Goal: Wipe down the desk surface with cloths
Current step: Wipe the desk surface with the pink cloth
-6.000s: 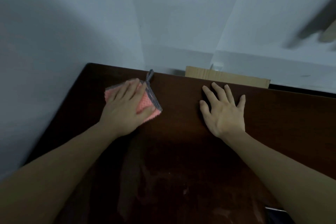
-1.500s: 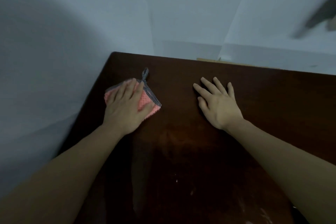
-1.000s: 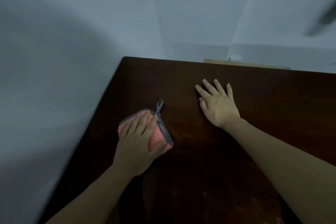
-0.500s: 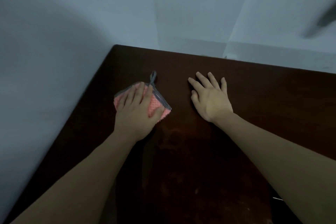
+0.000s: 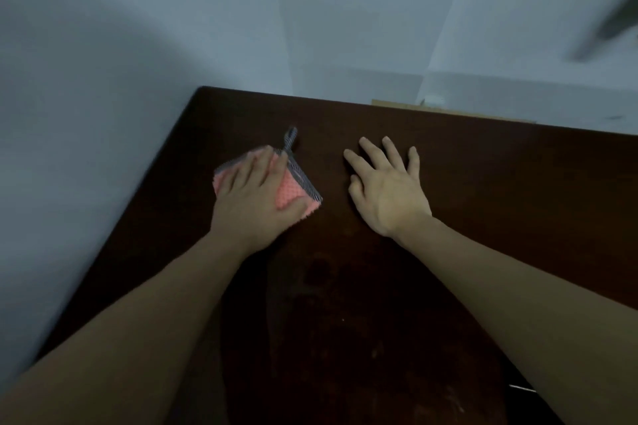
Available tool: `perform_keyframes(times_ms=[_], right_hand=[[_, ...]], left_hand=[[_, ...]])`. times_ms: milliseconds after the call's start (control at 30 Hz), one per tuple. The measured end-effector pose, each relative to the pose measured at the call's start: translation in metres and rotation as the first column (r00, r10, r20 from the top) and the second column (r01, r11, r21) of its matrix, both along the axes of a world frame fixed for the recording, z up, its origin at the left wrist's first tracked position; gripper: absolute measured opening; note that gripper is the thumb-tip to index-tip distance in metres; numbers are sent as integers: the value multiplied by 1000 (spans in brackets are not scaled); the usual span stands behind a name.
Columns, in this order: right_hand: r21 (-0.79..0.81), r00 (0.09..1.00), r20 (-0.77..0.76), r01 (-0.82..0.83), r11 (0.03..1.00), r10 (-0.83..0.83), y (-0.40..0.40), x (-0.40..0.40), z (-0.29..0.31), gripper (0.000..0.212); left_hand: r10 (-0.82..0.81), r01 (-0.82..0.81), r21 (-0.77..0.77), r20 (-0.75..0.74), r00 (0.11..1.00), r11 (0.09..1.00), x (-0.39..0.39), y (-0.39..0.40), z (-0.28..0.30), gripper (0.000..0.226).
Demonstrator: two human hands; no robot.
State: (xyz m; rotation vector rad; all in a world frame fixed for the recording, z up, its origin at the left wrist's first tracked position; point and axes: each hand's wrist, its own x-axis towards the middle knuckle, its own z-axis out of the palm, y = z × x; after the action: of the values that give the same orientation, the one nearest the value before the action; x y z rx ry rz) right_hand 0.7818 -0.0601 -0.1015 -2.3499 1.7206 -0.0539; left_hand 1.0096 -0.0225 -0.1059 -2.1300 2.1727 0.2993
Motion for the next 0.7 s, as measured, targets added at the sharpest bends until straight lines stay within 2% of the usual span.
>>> perform_keyframes(times_ms=[133,433,567,700], right_hand=[[-11,999,31,-12,1000,12,1,-1,0,53],[8,999,38,-10,1000,10,3,-2,4,53],[13,999,39,-11,1000,10,2,-1,5,53],[6,999,45,-12,1000,12,1,-2,3,53]], left_hand=[[7,-7,-3,6,1000,1000,-6,-2,0,100],[-95,97,32,-54,994,995,-24,68,9,103],[-36,39,33,-104,994,999,-26,59,8,100],[1,-1,-3,-36,999,1000,-38,41,2,100]])
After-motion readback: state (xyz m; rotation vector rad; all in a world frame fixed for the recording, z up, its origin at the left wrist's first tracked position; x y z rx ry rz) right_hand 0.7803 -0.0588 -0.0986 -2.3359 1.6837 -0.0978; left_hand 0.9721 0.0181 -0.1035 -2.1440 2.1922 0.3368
